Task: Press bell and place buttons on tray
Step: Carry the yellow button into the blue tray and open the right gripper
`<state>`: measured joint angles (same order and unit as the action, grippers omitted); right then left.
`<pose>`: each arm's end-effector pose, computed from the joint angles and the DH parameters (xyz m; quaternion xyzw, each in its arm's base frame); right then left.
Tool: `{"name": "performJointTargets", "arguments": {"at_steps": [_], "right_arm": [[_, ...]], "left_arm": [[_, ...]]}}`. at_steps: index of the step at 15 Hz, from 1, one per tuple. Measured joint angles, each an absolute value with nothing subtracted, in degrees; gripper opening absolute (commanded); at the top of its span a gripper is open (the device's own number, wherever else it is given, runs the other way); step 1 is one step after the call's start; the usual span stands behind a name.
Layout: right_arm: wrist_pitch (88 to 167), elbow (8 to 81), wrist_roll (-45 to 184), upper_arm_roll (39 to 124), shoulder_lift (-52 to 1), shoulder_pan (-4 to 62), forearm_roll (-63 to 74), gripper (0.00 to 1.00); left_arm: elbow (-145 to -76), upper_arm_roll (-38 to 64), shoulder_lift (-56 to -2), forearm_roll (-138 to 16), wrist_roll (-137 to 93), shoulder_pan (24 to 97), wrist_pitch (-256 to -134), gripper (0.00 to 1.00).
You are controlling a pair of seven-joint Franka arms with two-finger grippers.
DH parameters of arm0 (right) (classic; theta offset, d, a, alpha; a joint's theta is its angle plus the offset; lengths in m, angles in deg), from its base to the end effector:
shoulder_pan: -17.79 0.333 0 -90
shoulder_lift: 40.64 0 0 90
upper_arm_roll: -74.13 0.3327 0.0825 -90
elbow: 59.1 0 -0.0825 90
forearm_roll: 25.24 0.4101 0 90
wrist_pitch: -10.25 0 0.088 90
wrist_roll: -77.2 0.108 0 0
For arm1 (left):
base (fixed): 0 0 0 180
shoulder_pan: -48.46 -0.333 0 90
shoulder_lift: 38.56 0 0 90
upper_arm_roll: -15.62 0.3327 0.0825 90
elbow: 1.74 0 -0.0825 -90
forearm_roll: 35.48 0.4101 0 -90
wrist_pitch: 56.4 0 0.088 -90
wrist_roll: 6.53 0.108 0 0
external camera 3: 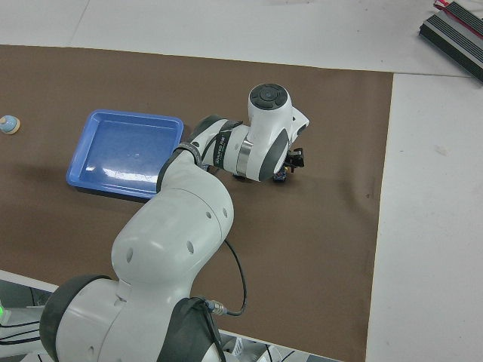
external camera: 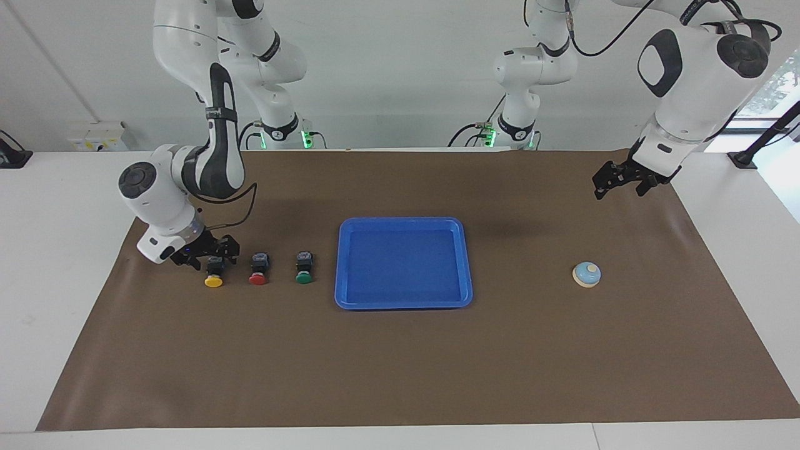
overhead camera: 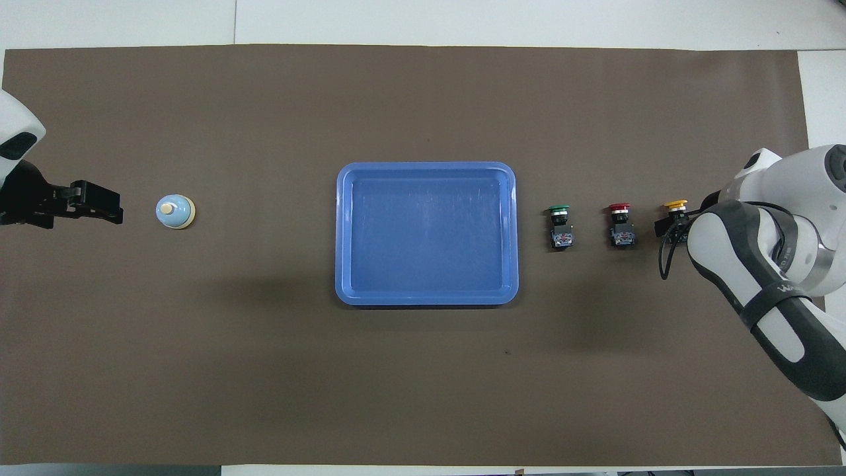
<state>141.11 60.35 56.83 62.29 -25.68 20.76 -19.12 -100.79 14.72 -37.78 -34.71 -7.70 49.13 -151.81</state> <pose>0.5913 -0.0876 0.2950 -0.9973 -0.0669 0.0232 0.0193 0.5844 -0.0146 0.5614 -0.9992 0.0044 0.0384 0.0075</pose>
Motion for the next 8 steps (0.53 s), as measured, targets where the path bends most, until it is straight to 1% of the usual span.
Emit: {"name": "performJointTargets", "arguments": {"at_steps": [2,3,8], "right_arm": [[141.12,60.34,56.90,62.29,-25.62,20.70,-19.08,0.07],[141.12,60.35,57.08,62.29,-25.62,20.68,-19.04,0.00],[140.73,59.56,57.77,62.34,-25.65,20.75,-18.86,0.00]], "left_arm": [[-100.79,14.72,-37.78,-34.71,-7.70,49.13,-151.81,1.00],[-100.79,14.72,-37.78,-34.71,-7.70,49.13,-151.81,1.00],[-100.79,14.72,-37.78,-34.71,-7.70,49.13,-151.81,1.00]]}}
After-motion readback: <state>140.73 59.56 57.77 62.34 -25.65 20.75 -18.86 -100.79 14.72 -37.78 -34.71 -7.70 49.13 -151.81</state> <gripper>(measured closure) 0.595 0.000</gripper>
